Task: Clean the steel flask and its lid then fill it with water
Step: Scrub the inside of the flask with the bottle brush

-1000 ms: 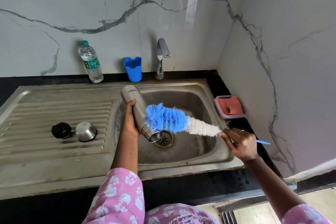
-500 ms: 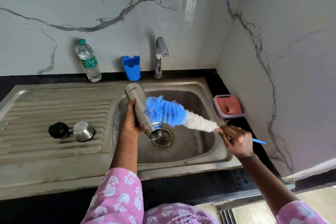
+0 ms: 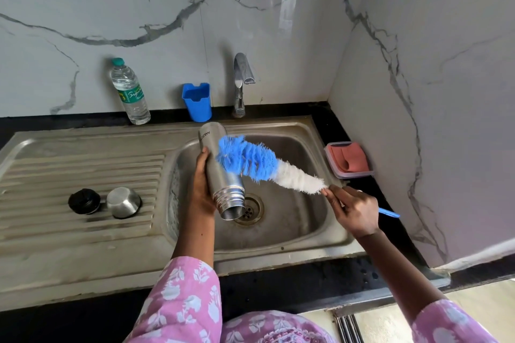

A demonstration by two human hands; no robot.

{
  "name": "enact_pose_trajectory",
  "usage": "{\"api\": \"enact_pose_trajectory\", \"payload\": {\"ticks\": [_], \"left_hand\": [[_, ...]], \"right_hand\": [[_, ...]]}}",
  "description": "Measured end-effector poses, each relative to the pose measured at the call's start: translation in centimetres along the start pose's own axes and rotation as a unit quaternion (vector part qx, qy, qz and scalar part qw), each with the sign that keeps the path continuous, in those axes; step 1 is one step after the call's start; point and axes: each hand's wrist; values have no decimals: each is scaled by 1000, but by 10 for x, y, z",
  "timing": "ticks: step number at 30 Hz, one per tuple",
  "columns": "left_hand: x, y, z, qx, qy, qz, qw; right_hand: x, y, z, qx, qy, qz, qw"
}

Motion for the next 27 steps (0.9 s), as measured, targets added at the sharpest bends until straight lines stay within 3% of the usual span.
{"api": "enact_pose_trajectory", "payload": {"ticks": [7,15,21,27], "left_hand": [[-7,3,-2,-22,-25,-19,999],[-8,11,5,43,-75,132,987],[-3,12,0,31,-79,113,990],[1,24,-6,29,-123,198,972]], "right_hand": [[11,-7,-5,-25,-38,49,998],[2,12,4,15,42,-43,998],[21,-2,-5,-24,-57,7,998],[5,15,7,23,25,-69,997]]}}
Point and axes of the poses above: each hand's wrist, its own z-axis towards the middle knuckle, its own y-axis out of the palm, x = y × z, and after that the axes turned 14 degrees about y, right-handed
